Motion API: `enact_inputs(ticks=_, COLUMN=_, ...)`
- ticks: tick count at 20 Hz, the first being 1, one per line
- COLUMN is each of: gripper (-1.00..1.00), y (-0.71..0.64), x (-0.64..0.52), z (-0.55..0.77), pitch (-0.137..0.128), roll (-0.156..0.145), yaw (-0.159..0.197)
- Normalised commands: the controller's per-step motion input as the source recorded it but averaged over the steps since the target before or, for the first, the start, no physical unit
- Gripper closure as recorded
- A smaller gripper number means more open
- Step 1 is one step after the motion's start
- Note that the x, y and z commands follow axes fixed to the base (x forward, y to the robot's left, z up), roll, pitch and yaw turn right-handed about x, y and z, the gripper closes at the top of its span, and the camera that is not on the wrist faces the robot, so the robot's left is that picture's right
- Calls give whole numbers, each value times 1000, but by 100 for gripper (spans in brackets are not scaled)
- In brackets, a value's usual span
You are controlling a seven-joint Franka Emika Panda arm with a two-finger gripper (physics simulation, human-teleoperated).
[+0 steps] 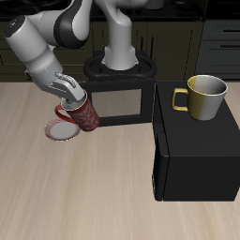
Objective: Open the microwave and place the red mug in it
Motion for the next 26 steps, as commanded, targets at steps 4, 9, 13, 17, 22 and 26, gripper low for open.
enact_inputs(ticks=4, gripper=100, y=112, x=-157, z=-55, pitch=17, roll=15, yaw=-19)
enact_inputs(ticks=9, gripper=100, y=178, x=-89, z=50, pitch=-8, roll=43, yaw=7)
enact_inputs(ticks=13, gripper=100, y=156, x=-97, z=76, pitch=-10, roll=54, yaw=-8)
enact_inputs(ticks=17, gripper=100, y=182, x=-76, z=-17, pitch=19, roll=42, yaw=-14)
enact_inputs(ticks=22, gripper=100, y=307, x=-195, z=75, pitch=-23, roll=61, yaw=16)
enact_inputs(ticks=26, gripper=100, y=196, x=-118, z=40, pitch=-16, roll=36, yaw=16)
